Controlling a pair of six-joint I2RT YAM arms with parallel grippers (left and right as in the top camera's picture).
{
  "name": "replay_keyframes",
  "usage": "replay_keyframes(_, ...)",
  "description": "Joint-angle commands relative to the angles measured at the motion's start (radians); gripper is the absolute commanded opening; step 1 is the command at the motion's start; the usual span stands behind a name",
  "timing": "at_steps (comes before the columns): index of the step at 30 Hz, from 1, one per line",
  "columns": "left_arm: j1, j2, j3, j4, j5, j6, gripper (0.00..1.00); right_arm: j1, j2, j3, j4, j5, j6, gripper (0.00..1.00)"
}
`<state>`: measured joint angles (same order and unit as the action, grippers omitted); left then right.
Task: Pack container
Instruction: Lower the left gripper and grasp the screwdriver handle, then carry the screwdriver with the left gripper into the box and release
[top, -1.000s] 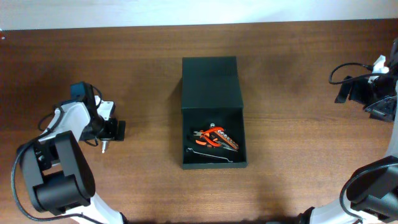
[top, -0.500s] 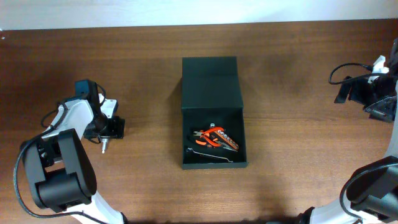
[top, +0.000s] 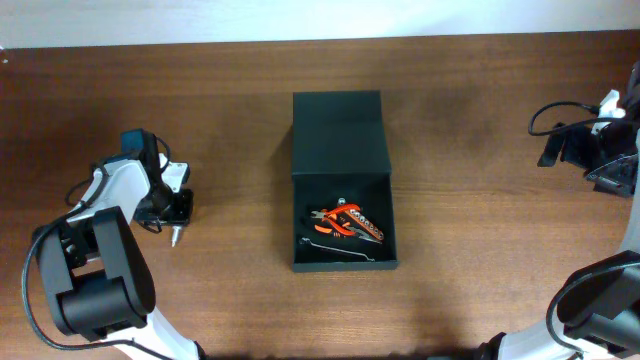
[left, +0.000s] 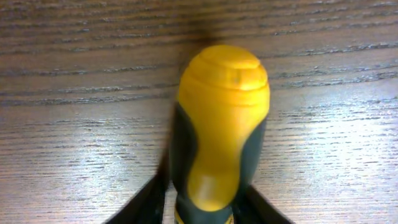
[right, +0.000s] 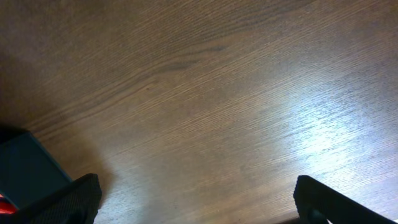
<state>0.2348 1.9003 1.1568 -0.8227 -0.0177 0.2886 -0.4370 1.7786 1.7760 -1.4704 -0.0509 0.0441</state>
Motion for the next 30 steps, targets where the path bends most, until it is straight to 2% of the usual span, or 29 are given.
replay_keyframes(1, -0.003, 0.045, -0.015, -0.008, 0.014, -0.005, 0.28, -0.002, -0.005, -0.006, -0.003, -0.01, -0.007, 0.99)
replay_keyframes(4, -0.003, 0.045, -0.015, -0.007, 0.014, -0.005, 0.21, -0.002, -0.005, -0.006, -0.003, -0.01, -0.007, 0.99)
replay_keyframes(8, -0.003, 0.045, -0.015, -0.007, 0.015, -0.005, 0.02, -0.002, -0.005, -0.006, -0.003, -0.01, -0.007, 0.99)
replay_keyframes(17, -0.007, 0.044, 0.047, -0.054, 0.042, -0.016, 0.02, -0.002, -0.005, -0.006, -0.003, -0.01, -0.007, 0.99)
replay_keyframes(24, -0.106, 0.04, 0.394, -0.291, 0.049, -0.037, 0.02, -0.002, -0.005, -0.006, -0.002, -0.009, -0.007, 0.99)
replay_keyframes(27, -0.16, 0.04, 0.486, -0.341, 0.053, -0.023, 0.02, -0.002, -0.005, -0.006, -0.002, -0.009, -0.007, 0.99)
replay_keyframes(30, -0.308, 0.04, 0.652, -0.404, 0.068, 0.04, 0.02, -0.002, -0.005, -0.006, -0.003, -0.009, -0.007, 0.99)
